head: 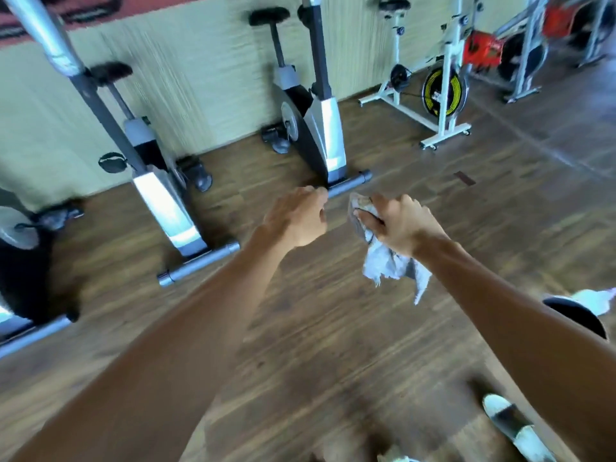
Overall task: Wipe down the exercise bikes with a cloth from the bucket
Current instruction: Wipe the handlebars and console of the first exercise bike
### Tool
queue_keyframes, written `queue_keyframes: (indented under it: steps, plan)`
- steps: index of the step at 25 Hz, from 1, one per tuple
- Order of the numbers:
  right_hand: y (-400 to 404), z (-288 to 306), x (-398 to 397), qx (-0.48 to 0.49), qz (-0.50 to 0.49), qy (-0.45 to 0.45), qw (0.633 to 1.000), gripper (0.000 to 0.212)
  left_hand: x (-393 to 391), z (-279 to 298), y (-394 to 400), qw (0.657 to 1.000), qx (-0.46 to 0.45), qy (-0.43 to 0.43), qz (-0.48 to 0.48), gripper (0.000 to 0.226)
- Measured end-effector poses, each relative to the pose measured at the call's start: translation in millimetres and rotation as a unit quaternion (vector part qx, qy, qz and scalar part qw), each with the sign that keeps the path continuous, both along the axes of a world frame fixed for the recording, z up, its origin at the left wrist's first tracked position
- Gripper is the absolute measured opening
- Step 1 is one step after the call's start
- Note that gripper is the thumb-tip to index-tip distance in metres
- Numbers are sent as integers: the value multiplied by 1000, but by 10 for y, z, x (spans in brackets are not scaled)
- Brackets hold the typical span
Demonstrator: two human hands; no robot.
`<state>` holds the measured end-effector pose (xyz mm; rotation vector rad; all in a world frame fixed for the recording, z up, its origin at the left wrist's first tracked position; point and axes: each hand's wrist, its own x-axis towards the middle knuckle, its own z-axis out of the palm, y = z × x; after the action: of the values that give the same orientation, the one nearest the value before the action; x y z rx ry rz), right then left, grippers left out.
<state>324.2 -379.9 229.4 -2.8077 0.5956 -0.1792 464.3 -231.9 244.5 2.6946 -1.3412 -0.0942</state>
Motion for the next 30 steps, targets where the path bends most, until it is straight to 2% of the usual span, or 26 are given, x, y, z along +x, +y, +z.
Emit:
queue_keyframes:
  steps: [3,7,11,17,24,30]
  plan:
    - [-715,196,762,-19,-24,-8,1000,47,864,204,-818,999,-16,-26,-41,27]
    - [-1712,330,1691,-31,-39,-5,999,44,1927,205,-1936,996,-24,-32,-84,16]
    - [-2922,458,2588,-69,-70,-7,995,46,2907,245,-3245,992,-5,-36,-118,26]
    - [-4830,550,3835,-80,-91,-17,993,44,4150,263,-5325,987,-15,-11,-158,20]
    - [-7008,786,5422,-100,-63,23,993,45,5649,427,-7492,986,-40,-32,-159,28]
    - [-9016,750,6795,-110,-35,0,993,42,7007,419,-9403,991,-1,-38,-130,28]
